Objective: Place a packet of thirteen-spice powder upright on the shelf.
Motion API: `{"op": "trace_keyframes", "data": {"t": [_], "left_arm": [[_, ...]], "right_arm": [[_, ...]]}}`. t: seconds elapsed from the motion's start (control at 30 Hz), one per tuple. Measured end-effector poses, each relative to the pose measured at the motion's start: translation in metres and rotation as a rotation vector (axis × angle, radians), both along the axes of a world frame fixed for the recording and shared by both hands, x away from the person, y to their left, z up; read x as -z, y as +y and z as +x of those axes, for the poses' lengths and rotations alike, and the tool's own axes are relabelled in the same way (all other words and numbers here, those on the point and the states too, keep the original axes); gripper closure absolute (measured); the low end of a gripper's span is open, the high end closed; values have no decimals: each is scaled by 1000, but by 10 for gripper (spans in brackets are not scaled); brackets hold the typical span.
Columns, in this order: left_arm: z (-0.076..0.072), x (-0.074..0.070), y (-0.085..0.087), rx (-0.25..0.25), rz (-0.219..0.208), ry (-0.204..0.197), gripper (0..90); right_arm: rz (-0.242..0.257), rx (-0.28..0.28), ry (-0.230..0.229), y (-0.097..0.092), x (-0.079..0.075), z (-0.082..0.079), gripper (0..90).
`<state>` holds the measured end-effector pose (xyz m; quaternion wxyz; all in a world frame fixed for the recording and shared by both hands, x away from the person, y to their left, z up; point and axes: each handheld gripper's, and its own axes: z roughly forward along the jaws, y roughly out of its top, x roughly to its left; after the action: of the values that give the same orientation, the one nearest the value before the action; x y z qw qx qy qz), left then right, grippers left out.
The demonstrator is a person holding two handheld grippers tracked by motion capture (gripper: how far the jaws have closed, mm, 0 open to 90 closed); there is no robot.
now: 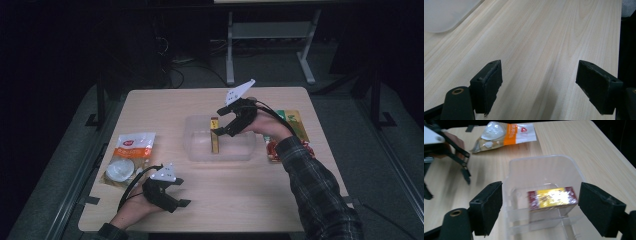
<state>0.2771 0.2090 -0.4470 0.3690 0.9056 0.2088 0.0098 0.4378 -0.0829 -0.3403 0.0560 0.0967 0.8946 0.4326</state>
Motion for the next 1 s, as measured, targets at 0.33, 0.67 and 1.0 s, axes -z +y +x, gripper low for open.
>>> {"op": "trace_keyframes", "data": {"t": [0.33,0.67,1.0], "left_arm": [[0,1,-1,-12,-10,3,206],[1,0,-1,-14,-1,-8,209],[4,1,0,-46,8,-2,216]], "right_arm": [[-3,124,12,-24,13,-45,198],[-5,194,9,-42,35,-81,197],[-35,310,43,-57,64,-116,201]]}}
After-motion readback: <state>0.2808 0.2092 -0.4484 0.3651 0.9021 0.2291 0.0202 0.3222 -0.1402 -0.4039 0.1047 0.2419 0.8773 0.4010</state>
